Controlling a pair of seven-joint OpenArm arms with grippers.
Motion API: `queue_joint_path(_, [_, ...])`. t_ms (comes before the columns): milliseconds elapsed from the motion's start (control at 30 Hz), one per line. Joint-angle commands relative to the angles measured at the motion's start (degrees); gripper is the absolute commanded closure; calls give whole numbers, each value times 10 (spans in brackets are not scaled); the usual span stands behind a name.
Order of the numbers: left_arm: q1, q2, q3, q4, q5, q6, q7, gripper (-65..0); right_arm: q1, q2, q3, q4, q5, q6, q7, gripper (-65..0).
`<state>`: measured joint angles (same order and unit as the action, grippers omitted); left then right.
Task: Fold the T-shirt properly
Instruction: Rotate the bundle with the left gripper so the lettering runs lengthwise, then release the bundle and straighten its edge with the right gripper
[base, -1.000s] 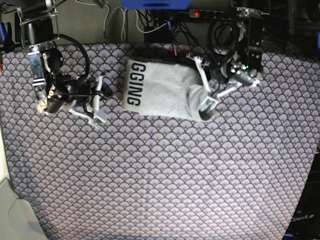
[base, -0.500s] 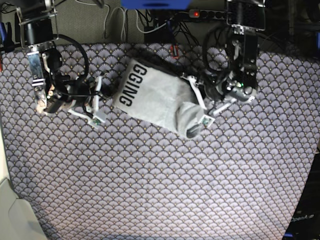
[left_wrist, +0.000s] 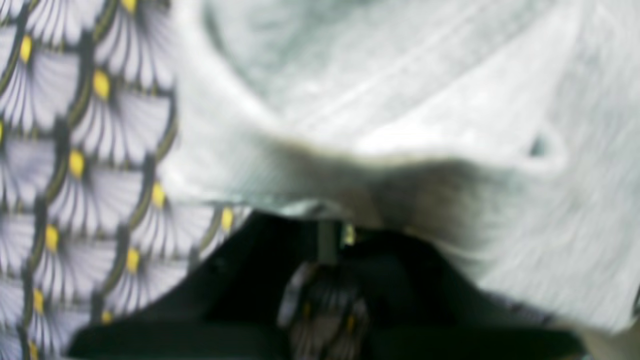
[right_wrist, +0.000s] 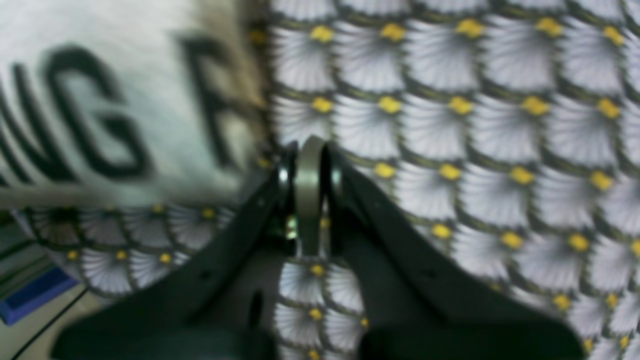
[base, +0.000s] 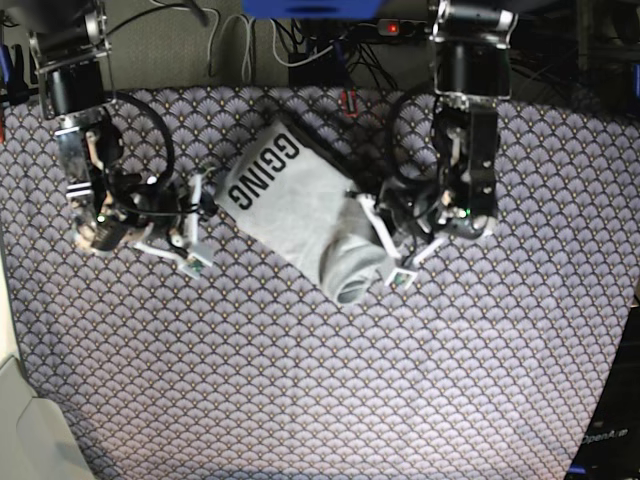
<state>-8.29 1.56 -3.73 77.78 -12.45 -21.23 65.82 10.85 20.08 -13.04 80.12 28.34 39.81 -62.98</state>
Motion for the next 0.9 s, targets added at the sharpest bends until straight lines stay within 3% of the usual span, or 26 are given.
queue_joint_path(0, [-15, 8, 2, -6, -3, -1, -14, -3, 6, -4, -8, 17, 13, 2, 10, 0])
queue_joint_path(200, [-69, 41, 5, -90, -3, -1, -58, -3, -43, -26, -27, 88, 10, 2, 9, 0])
queue_joint_path(400, [-121, 74, 4, -157, -3, -1, -106, -3, -69, -24, -28, 109, 10, 2, 8, 0])
queue_joint_path(600, [-145, 74, 2, -191, -4, 0, -133, -3, -91, -23, -25, 109, 10, 2, 10, 0])
queue_joint_path(867, [-142, 61, 1, -180, -10, 0, -126, -3, -86, 19, -22, 108, 10, 2, 13, 0])
